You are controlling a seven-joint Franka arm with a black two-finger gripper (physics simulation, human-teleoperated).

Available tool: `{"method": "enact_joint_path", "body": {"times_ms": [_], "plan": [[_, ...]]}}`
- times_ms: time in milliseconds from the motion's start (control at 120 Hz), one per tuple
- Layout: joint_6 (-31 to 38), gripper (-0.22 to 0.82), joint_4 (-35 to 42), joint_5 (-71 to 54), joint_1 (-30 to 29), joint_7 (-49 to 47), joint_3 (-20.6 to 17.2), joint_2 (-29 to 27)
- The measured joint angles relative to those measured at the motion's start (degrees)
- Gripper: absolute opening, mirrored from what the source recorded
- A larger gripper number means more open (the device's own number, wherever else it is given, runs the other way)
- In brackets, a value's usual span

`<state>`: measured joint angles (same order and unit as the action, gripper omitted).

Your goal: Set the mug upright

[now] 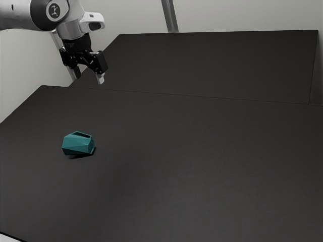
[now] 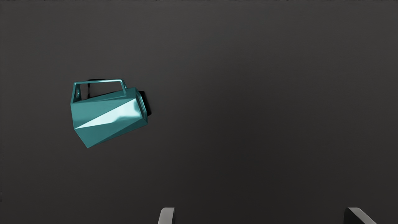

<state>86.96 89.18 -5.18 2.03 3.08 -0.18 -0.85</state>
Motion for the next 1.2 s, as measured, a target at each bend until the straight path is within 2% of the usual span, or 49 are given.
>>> {"method": "enact_joint_path", "body": {"times_ms": [167,433,800,1200], "plan": [[0.14,0.59,-0.02,-0.09,0.04,0.10,0.04,-0.09],[0.11,0.59,1.97,-0.09,-0.65,0.56,0.67,-3.33],[0.40,0.59,4.63,3.47,-12.09,4.10,0.67,-4.11],[1.45,0.59,9.36,17.81,-27.78,13.61,0.84,-3.29]]}}
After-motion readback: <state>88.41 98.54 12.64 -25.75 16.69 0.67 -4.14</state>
